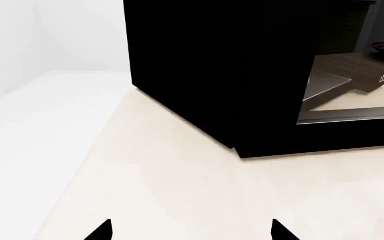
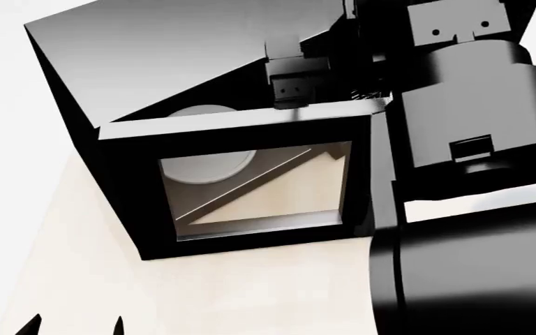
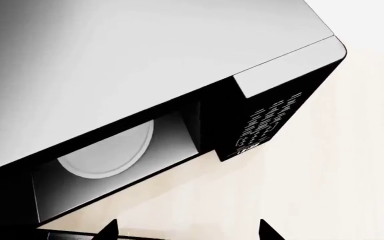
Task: Open the microwave.
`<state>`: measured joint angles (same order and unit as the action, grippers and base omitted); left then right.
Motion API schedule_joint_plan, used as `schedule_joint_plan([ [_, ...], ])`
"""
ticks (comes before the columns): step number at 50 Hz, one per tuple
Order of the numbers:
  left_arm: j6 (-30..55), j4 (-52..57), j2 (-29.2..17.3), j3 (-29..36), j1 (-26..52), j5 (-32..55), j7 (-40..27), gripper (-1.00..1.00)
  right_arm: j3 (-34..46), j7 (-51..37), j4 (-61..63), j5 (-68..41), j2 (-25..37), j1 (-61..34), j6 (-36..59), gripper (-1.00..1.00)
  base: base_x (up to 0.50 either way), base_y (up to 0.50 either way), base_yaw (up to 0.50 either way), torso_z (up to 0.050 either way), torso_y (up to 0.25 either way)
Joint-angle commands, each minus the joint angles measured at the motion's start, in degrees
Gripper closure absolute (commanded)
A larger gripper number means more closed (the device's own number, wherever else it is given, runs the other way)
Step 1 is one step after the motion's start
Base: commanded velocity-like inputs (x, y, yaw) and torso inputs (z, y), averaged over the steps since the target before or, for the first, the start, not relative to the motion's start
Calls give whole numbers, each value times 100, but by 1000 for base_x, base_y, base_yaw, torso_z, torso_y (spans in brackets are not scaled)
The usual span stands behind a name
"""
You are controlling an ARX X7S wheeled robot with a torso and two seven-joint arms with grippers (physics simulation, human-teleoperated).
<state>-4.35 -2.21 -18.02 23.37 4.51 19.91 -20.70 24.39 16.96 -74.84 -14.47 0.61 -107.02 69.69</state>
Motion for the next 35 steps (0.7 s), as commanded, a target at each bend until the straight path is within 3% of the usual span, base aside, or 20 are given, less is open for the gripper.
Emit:
schedule_joint_plan([
  [1,-5,-4,-5,15,8,5,-13,-100,-236,24,-1,236,14,164,-36,-100,0,0,0,0,0],
  [35,-19,-14,-33,52,14,40,-37,-100,-277,196,305,363,35,342,279,-100,0,0,0,0,0],
])
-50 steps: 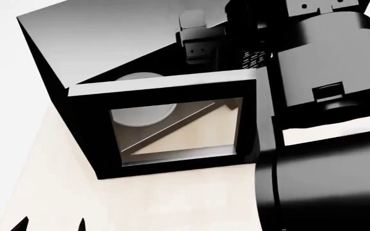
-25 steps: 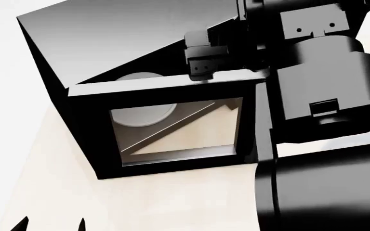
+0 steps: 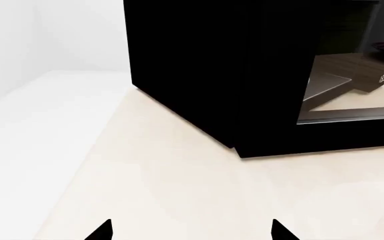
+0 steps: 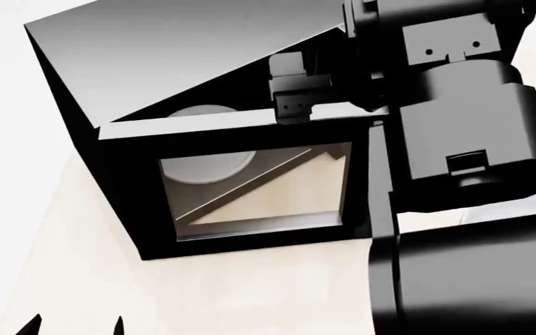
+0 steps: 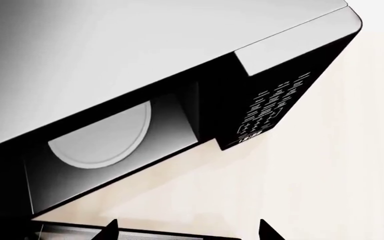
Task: Open the microwave.
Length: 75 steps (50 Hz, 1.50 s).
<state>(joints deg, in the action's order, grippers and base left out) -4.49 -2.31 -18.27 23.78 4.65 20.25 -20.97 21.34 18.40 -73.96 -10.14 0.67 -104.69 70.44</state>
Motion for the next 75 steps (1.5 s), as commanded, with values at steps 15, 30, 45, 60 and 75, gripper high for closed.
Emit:
schedule_joint_plan([
  [15,-15,-21,-15,29,17,11,-20,-100,75,26,1121,-284,207,500,823,-100,0,0,0,0,0],
  [30,0,-16,-23,56,31,8,-44,-100,-135,-169,2346,-541,425,955,1509,-100,0,0,0,0,0],
  [45,0,-34,-29,66,48,37,-48,-100,-192,-367,3137,-885,564,1323,1937,-100,0,0,0,0,0],
  [60,-14,-46,-36,86,49,34,-66,-100,336,-3188,3710,-4710,1376,1646,1932,-100,0,0,0,0,-3],
  [75,-22,-52,-49,106,50,39,-77,-100,453,-4765,4211,-6753,1766,1976,1886,-100,0,0,0,-1,-3],
])
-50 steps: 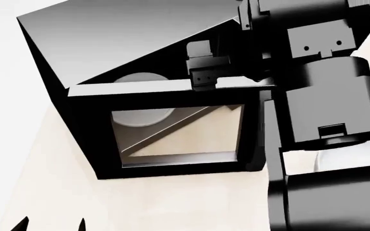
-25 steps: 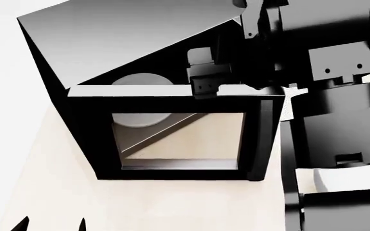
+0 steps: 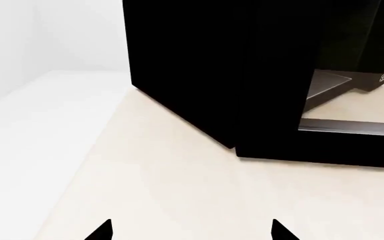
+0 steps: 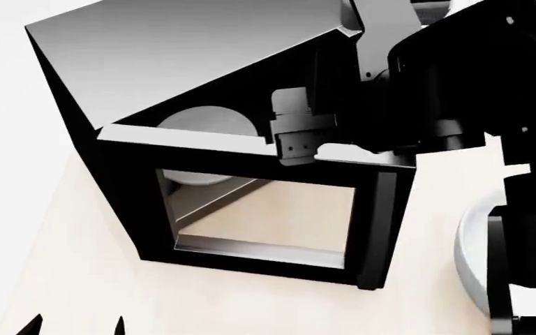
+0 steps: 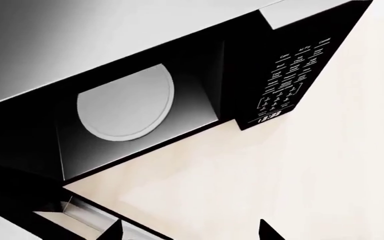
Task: Open the microwave.
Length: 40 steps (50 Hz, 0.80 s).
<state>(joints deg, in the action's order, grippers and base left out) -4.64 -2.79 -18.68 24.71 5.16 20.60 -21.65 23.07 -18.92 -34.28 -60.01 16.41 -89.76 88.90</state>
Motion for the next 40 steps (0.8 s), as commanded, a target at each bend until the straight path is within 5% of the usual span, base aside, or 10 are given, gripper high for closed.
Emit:
schedule_joint_plan([
  [1,-7,-4,-9,14,-1,3,-11,-100,308,-1080,263,-1842,206,485,35,-100,0,0,3,0,0],
  [21,-16,-3,-21,38,-3,5,-38,-100,414,-2948,936,-4057,552,854,-72,-100,0,0,1,-1,-3],
  [40,-27,-15,-30,54,4,20,-53,-100,564,-3638,1733,-5099,757,1340,-423,-100,0,0,1,-1,-3],
])
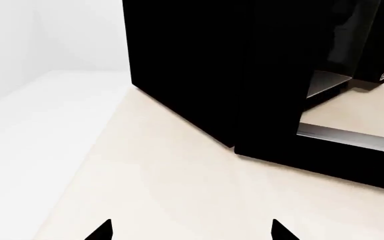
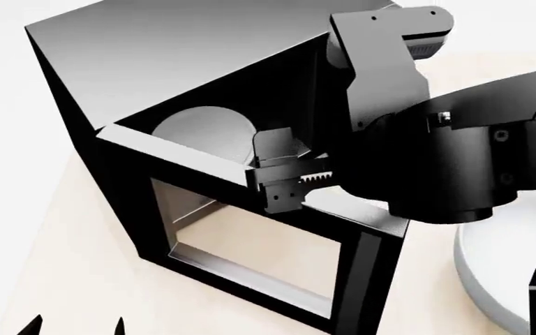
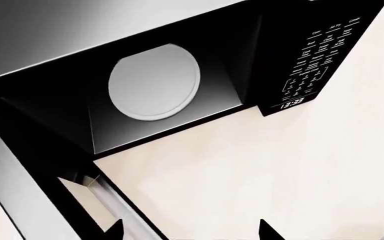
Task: Open the microwave.
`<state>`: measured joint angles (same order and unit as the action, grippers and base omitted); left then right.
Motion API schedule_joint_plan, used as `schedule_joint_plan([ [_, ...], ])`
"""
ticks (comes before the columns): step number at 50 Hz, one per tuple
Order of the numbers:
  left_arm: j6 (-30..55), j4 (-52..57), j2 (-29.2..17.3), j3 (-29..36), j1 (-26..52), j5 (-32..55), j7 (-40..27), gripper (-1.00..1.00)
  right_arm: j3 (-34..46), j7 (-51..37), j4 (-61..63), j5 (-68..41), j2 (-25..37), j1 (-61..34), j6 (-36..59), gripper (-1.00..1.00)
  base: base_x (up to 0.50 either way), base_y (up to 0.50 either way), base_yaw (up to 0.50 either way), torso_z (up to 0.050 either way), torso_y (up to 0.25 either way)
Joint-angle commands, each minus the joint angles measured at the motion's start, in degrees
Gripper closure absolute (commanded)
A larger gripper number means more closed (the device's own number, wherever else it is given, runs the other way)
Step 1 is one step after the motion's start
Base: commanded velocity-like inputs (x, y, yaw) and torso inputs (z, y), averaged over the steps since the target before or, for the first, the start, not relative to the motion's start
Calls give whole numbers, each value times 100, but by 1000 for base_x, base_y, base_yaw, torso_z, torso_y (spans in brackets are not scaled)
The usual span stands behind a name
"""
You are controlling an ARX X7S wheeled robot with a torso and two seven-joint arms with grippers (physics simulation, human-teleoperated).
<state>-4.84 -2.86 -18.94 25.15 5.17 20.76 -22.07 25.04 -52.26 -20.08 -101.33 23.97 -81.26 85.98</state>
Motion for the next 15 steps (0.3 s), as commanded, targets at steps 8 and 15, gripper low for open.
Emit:
schedule_joint_plan([
  [8,-4,-40,-1,7,25,42,-1,-100,499,-541,613,-1355,40,646,-239,-100,0,1,3,-1,-5],
  [15,2,-52,-2,-4,30,67,-15,-100,605,-659,824,-1623,86,795,-325,-100,0,2,3,-3,-4],
])
